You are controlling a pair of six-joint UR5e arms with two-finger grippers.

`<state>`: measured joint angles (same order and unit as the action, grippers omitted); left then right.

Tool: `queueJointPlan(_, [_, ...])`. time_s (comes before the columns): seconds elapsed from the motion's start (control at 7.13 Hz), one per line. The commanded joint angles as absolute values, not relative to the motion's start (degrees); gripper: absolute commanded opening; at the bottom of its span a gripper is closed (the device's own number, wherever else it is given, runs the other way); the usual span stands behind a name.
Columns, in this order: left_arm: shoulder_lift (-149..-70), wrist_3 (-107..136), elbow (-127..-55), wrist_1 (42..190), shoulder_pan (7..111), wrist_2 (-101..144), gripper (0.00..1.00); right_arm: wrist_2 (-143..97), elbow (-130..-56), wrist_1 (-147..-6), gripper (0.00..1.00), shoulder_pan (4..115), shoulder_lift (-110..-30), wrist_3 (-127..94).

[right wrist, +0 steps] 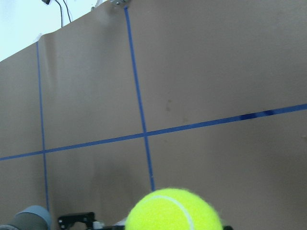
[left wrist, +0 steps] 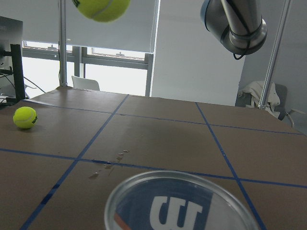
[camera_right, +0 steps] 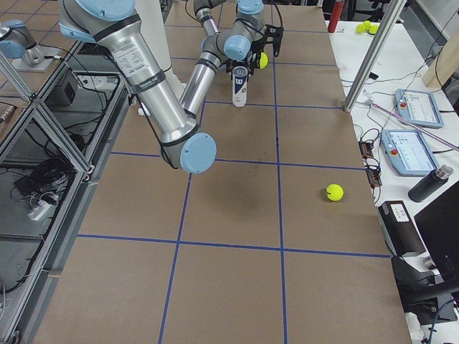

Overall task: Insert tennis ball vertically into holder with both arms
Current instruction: 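Lift the yellow ball with the right gripper and carry it over the can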

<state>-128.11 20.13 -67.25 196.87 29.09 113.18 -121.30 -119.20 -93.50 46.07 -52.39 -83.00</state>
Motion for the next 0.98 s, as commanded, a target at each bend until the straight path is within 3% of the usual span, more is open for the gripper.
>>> queueJointPlan(0.0, [-128.1,20.1,-67.2,197.0,29.1,113.2,0.82,-110.9,-119.0,-102.3,0.0,37.0,-47.4,-85.0])
queueJointPlan(0.84, [-128.1,20.1,-67.2,197.7,29.0,113.2,0.82,-102.5,-113.1,-110.0,0.0,30.2,-40.4,-84.9])
